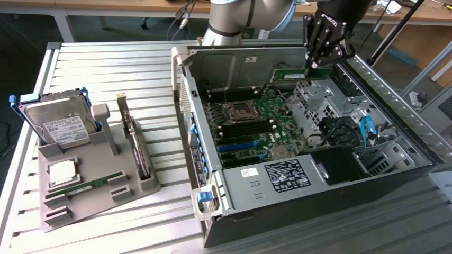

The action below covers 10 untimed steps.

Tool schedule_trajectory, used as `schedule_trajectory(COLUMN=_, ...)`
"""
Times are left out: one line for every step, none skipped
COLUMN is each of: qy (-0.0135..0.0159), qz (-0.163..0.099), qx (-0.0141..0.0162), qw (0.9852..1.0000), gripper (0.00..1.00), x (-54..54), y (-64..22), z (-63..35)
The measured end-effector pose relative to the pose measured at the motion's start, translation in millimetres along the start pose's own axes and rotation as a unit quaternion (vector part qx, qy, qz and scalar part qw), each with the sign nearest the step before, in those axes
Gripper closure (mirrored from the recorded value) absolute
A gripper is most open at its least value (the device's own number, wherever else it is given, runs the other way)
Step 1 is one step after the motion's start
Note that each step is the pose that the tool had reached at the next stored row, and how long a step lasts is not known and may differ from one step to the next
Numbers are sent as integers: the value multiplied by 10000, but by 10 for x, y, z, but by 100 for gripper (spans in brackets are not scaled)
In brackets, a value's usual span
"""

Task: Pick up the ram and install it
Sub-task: 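Insert the ram into the slot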

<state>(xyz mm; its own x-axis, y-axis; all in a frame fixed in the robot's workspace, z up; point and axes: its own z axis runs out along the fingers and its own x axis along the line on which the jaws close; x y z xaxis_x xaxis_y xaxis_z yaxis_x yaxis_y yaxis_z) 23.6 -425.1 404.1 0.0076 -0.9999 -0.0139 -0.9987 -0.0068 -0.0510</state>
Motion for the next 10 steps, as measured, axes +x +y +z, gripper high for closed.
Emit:
schedule_trajectory(qy=0, qz=-4, qx=0, qw=10000, gripper=85, x=-18, y=8, z=3)
schedule_trajectory(qy=0, qz=-9, qx=0, qw=10000, gripper=85, x=-33, y=16, z=6)
schedule_trajectory(qy=0, qz=-14, qx=0, qw=10000, gripper=85, x=-50, y=24, z=10)
schedule_trajectory(qy=-2, qz=-21, qx=0, qw=10000, gripper=85, x=-70, y=34, z=16)
schedule_trajectory(qy=-1, qz=-30, qx=-1, qw=10000, gripper=85, x=-87, y=36, z=20)
schedule_trajectory(qy=-2, qz=-45, qx=-1, qw=10000, gripper=85, x=-105, y=38, z=26)
schedule_trajectory(qy=-3, qz=-58, qx=-1, qw=10000, gripper=85, x=-120, y=39, z=31)
schedule_trajectory(qy=-3, qz=-76, qx=-1, qw=10000, gripper=85, x=-147, y=40, z=38)
schedule_trajectory(qy=-4, qz=-86, qx=-1, qw=10000, gripper=85, x=-162, y=41, z=43)
schedule_trajectory(qy=-5, qz=-96, qx=-2, qw=10000, gripper=85, x=-177, y=41, z=48)
